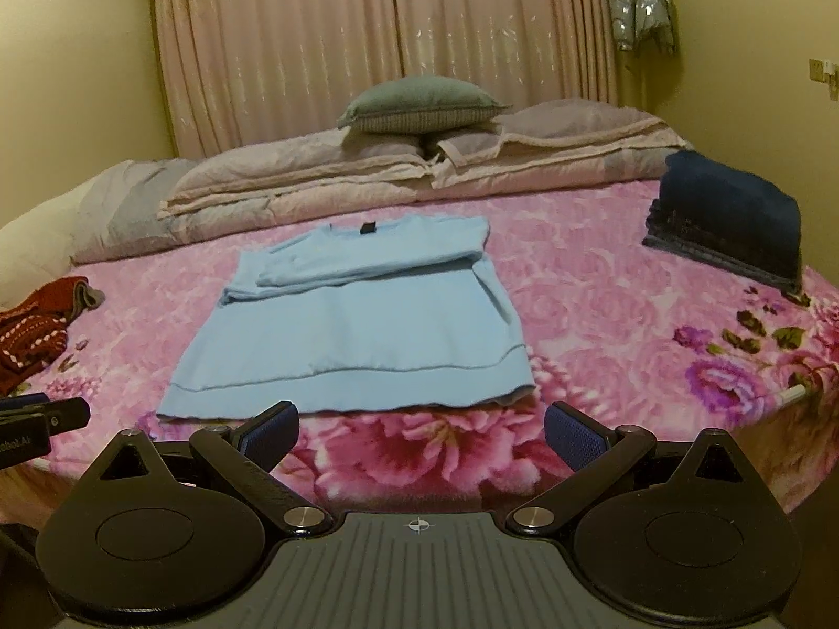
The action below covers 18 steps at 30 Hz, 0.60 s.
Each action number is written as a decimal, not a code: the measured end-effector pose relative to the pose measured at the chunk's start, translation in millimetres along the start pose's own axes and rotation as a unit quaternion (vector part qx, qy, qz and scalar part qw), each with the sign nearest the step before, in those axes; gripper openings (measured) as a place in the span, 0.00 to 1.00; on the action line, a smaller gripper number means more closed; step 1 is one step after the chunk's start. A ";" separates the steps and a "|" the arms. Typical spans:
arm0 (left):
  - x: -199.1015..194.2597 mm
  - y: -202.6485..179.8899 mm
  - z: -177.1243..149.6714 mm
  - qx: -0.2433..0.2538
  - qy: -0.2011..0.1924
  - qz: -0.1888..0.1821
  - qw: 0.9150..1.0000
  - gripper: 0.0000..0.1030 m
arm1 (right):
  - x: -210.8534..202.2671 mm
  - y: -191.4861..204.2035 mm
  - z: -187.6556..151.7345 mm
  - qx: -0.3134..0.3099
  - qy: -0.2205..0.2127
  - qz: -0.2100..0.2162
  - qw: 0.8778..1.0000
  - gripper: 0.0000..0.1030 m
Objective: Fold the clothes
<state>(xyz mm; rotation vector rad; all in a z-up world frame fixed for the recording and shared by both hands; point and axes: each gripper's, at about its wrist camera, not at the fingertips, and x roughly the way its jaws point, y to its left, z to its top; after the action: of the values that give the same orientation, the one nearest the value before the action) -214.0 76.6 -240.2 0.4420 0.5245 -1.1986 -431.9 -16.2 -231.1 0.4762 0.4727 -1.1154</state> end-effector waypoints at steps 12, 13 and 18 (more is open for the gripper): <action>78.7 55.3 -20.4 -0.080 0.038 -0.063 0.994 0.38 | 60.3 -51.5 -28.4 0.045 0.054 -0.030 0.997 0.99; 87.7 65.2 -23.3 -0.096 0.042 -0.066 0.992 0.38 | 68.3 -60.6 -31.5 0.056 0.061 -0.028 0.996 0.99; 128.4 111.6 -24.6 -0.163 0.057 -0.082 0.982 0.37 | 96.9 -97.7 -32.4 0.104 0.071 -0.002 0.992 0.99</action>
<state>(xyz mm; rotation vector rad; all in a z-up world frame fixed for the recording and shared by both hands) -76.7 28.2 -331.6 0.1882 0.8543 -1.2208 -490.8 -103.4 -325.6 0.7419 0.4839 -1.1449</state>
